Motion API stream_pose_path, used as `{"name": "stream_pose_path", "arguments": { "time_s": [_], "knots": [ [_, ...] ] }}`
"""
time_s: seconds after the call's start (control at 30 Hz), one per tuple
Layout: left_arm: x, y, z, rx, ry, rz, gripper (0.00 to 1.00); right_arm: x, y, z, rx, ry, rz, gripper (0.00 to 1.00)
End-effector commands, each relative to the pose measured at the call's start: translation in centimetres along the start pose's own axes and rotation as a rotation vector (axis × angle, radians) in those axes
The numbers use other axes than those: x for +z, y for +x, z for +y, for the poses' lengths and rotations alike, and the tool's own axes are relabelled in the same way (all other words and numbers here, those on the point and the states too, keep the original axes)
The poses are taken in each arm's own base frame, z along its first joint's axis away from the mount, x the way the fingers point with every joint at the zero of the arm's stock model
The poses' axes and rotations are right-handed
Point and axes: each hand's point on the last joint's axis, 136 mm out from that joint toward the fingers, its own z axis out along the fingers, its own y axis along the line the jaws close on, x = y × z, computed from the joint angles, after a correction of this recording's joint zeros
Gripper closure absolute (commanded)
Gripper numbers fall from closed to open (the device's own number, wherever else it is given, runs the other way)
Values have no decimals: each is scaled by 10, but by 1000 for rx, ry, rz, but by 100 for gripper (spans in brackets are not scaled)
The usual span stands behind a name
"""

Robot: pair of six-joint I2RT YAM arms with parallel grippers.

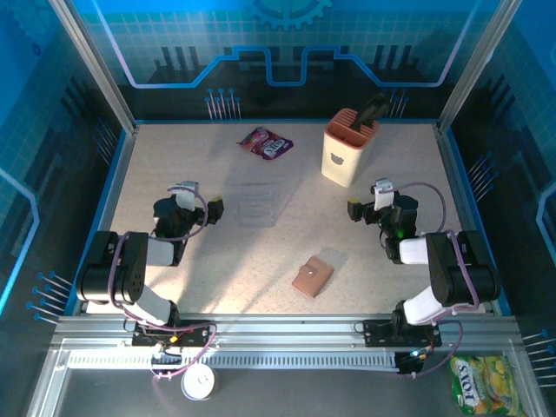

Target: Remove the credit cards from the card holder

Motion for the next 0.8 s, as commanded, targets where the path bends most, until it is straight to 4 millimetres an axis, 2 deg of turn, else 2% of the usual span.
{"name": "stream_pose_path", "arguments": {
  "time_s": [0.0,0.4,0.67,0.77],
  "knots": [
    [-5,-19,3,-1,-23,-35,1,-1,-19,-8,4,26,-31,0],
    [-22,-42,0,-54,-78,5,1,-13,-38,-3,-16,26,-25,0],
    [-28,-52,-19,-98,-79,92,1,-27,-55,14,10,-17,18,0],
    [-30,-55,-27,-156,-68,128,1,-33,-63,27,23,-52,31,0]
  ]
}}
